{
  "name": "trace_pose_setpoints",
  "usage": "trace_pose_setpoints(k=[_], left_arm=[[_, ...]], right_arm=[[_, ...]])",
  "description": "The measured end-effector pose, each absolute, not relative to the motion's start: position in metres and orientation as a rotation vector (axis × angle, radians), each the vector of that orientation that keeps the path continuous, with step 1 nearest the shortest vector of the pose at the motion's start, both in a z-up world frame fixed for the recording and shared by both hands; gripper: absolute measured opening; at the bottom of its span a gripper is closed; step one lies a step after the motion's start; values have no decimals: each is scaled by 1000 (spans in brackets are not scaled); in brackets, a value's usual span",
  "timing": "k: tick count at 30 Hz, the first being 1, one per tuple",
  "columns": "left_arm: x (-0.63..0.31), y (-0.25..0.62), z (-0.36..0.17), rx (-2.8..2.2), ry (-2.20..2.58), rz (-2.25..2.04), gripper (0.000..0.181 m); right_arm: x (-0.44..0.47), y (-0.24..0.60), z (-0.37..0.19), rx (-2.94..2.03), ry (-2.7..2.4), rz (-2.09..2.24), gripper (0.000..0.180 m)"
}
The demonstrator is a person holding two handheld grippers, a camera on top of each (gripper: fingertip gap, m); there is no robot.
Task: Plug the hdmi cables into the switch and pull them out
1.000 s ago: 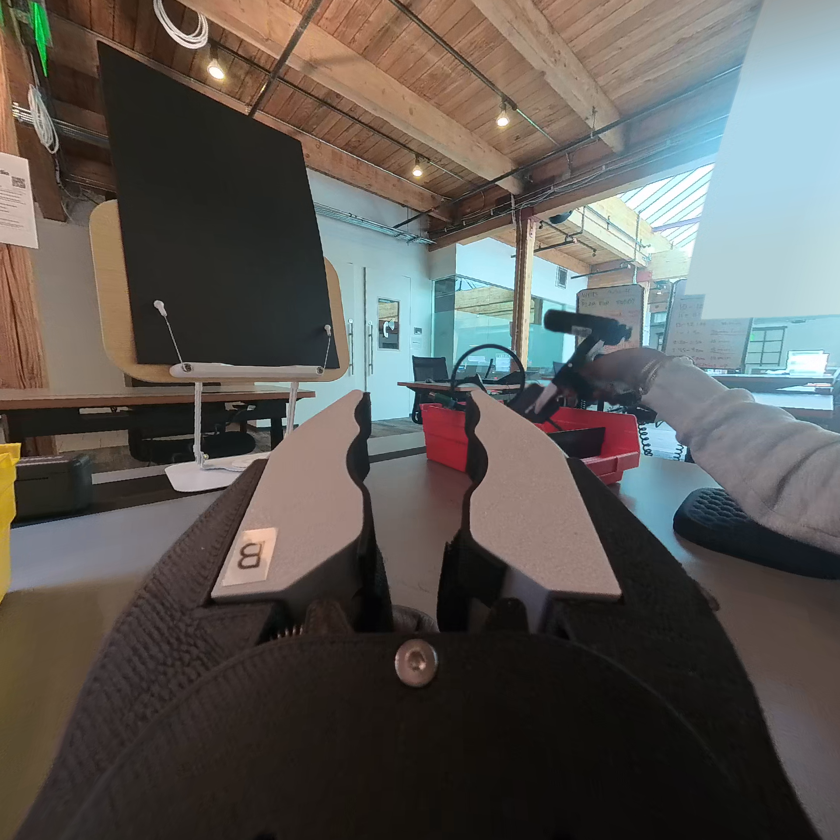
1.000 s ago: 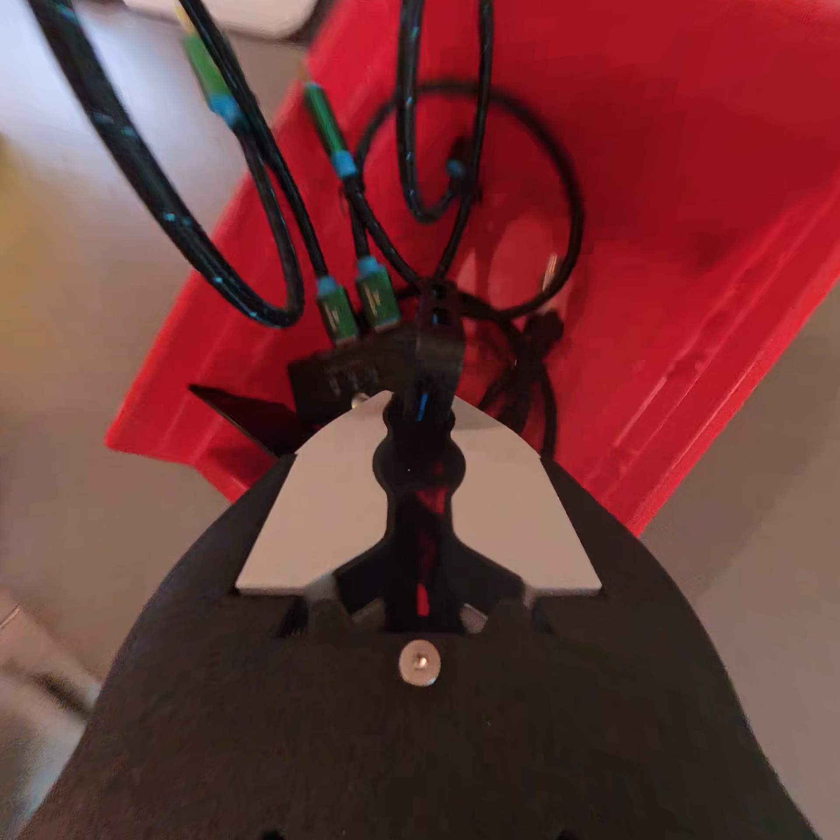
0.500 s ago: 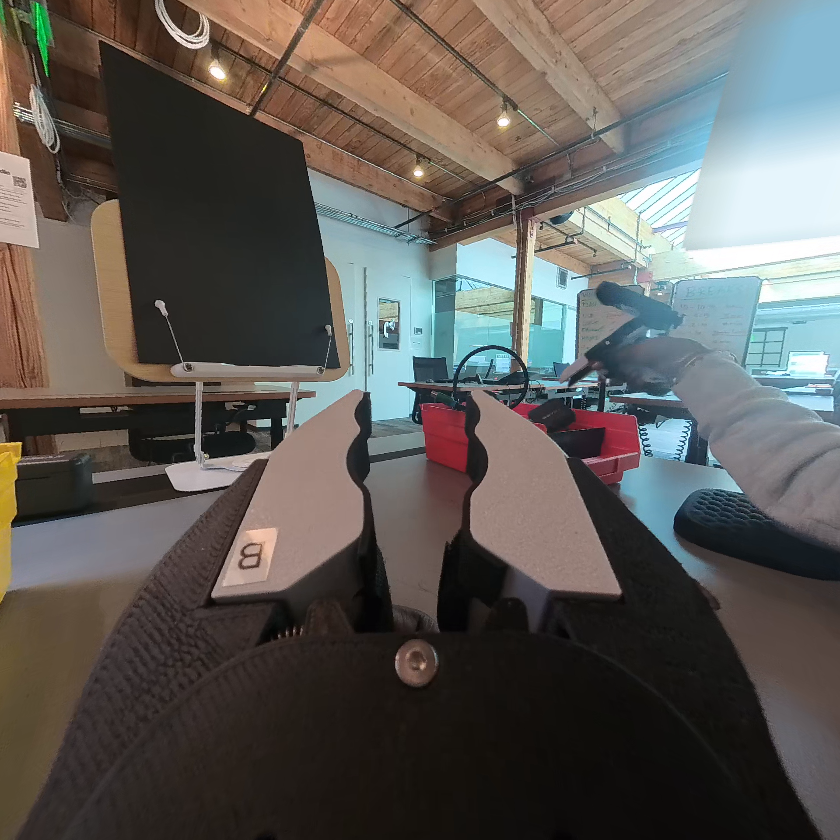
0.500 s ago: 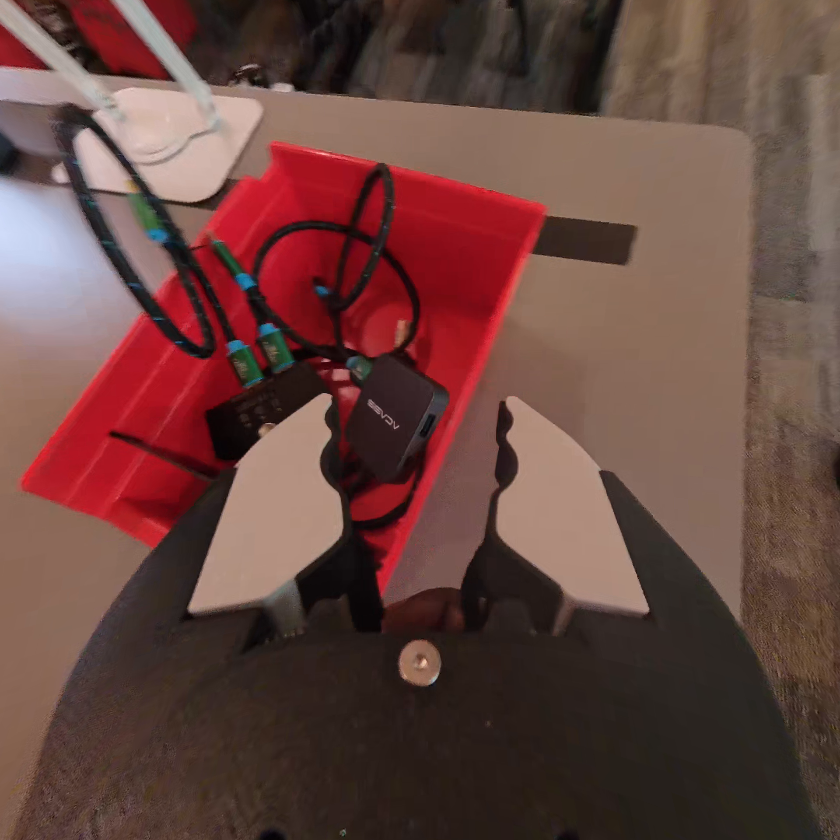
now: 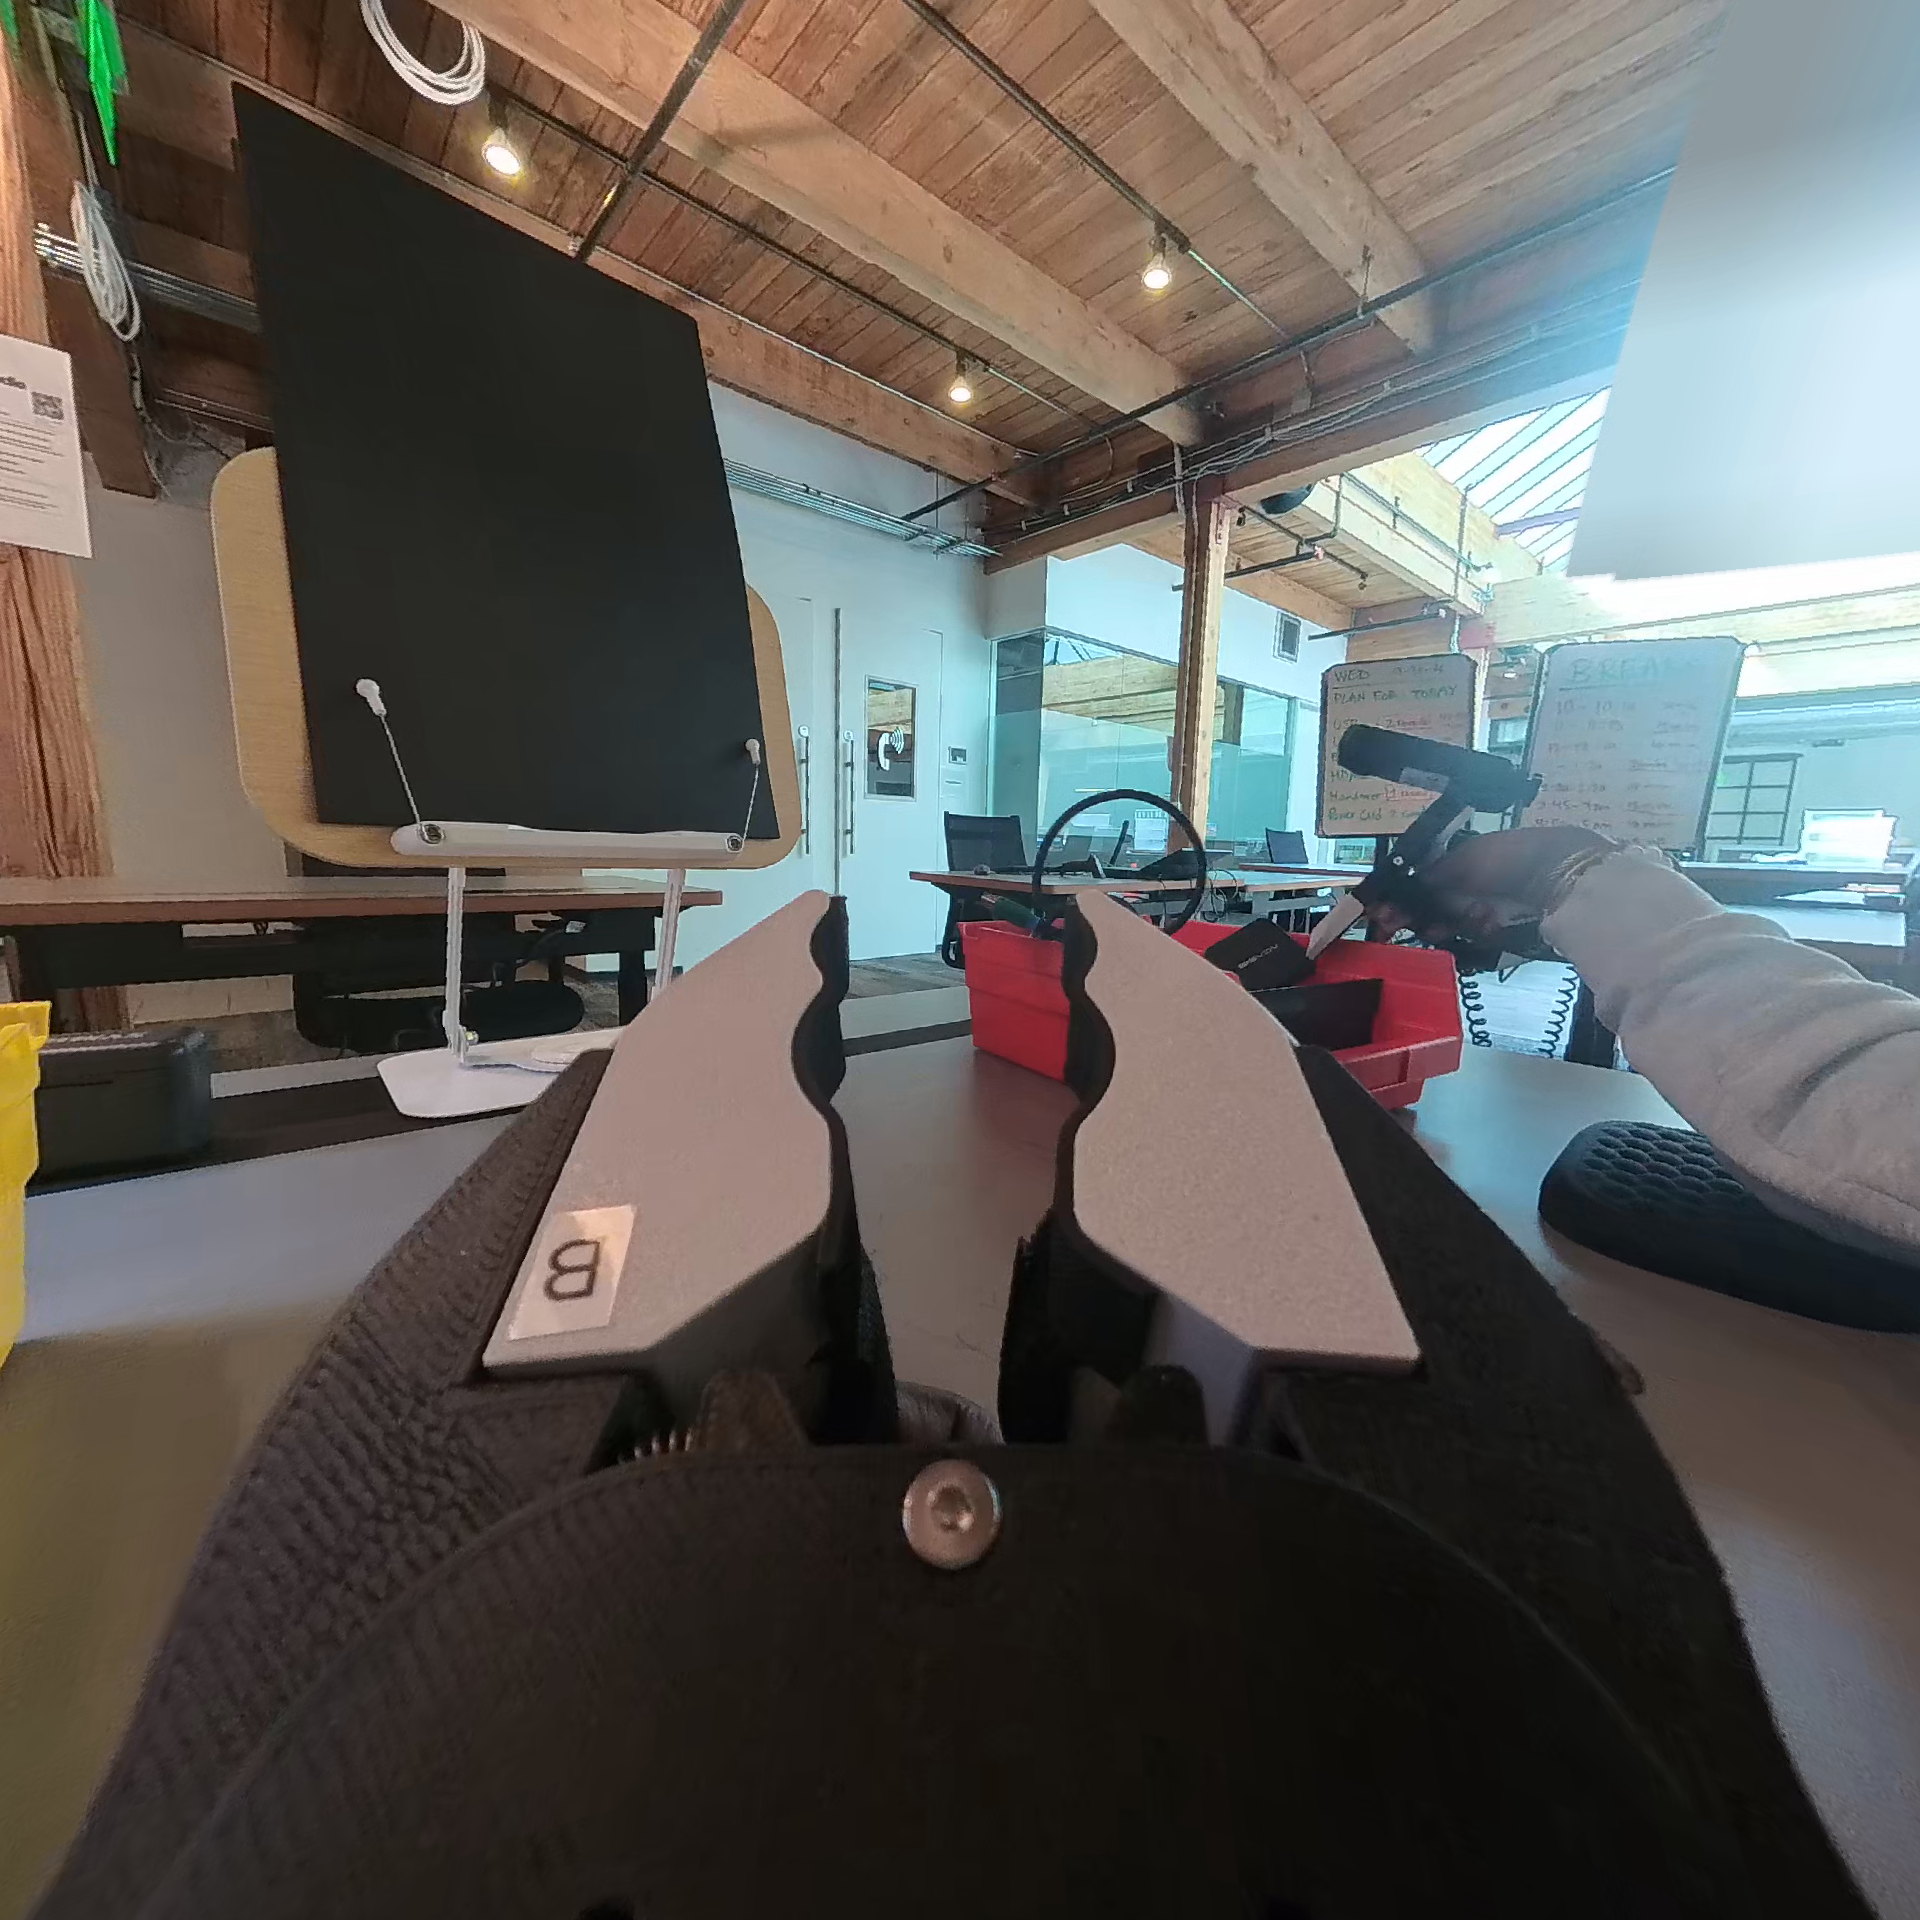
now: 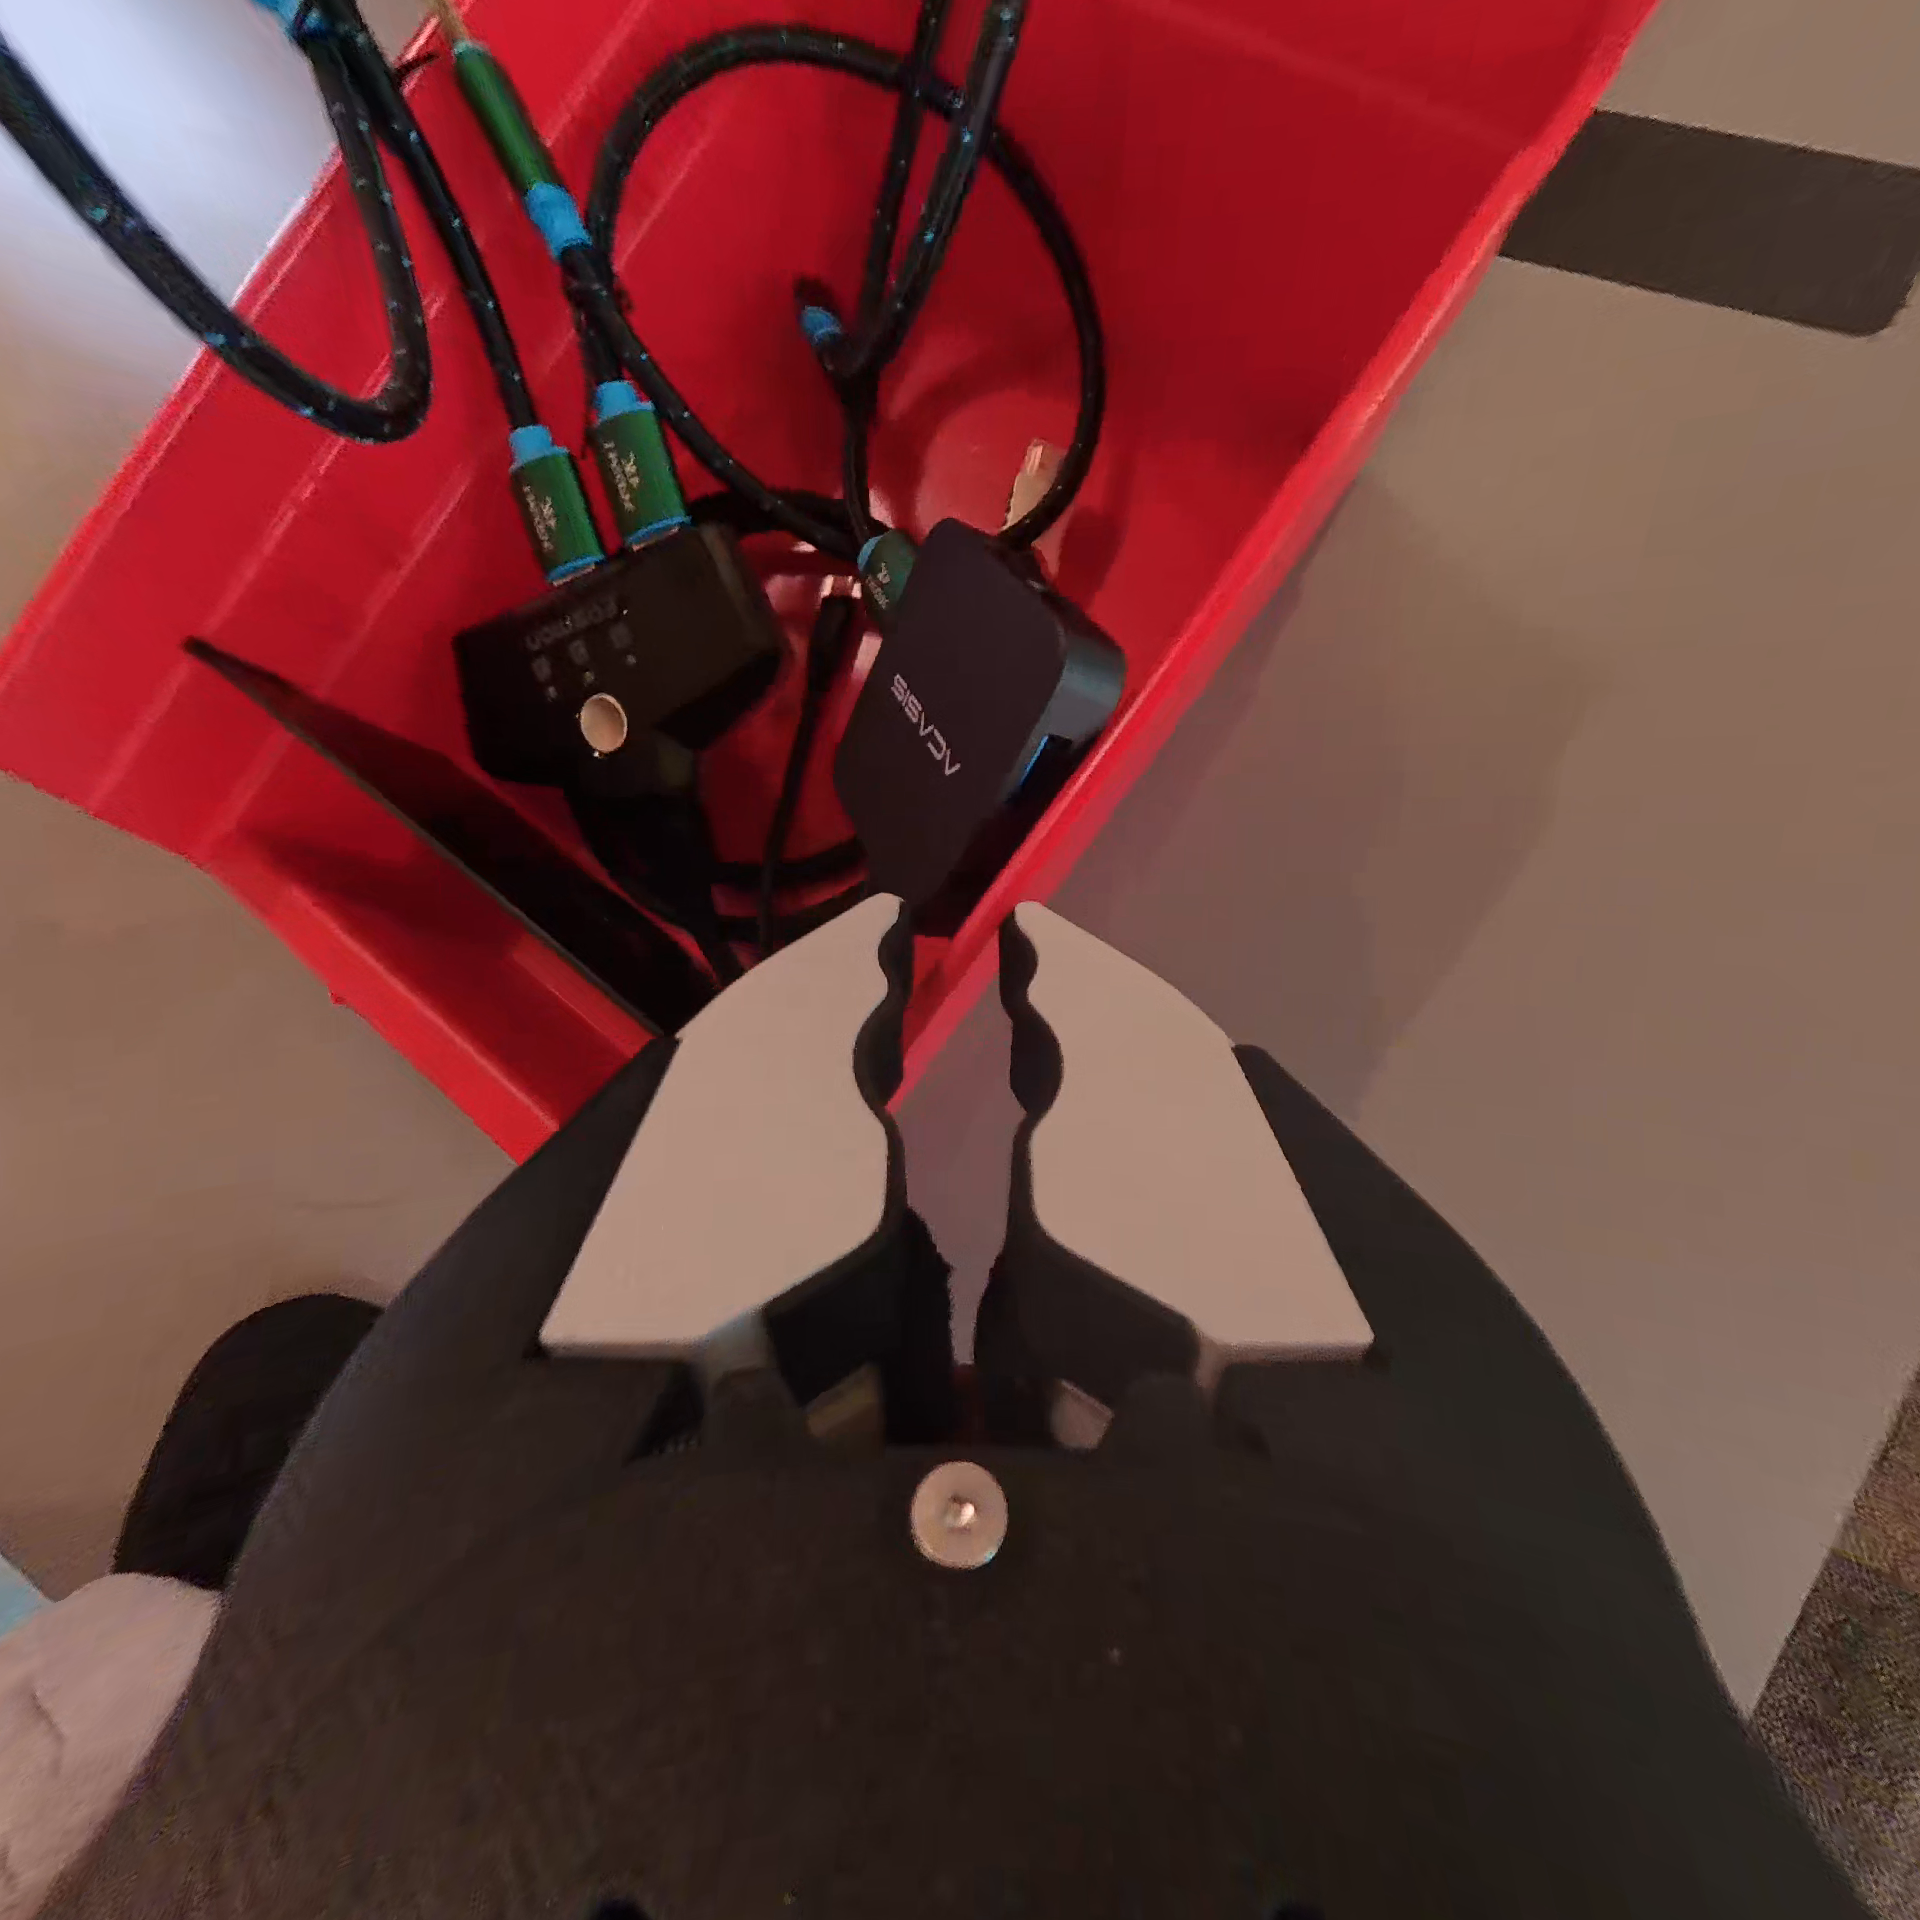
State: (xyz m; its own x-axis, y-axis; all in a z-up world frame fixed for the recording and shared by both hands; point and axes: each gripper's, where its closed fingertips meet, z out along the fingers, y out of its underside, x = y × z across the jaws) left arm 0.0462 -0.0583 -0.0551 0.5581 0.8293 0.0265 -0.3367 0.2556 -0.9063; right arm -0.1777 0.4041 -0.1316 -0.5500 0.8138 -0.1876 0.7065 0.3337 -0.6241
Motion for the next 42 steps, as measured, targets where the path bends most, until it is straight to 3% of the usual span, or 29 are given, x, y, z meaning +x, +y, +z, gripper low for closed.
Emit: trace_pose_setpoints(k=[24, 42], left_arm=[[46, -59, -55, -1023, -575, 849, 38], [49, -58, -54, -1020, -563, 859, 38]], right_arm=[[-193, 253, -133, -958, -2719, 1039, 19], [-181, 122, -130, -705, -2663, 1245, 21]])
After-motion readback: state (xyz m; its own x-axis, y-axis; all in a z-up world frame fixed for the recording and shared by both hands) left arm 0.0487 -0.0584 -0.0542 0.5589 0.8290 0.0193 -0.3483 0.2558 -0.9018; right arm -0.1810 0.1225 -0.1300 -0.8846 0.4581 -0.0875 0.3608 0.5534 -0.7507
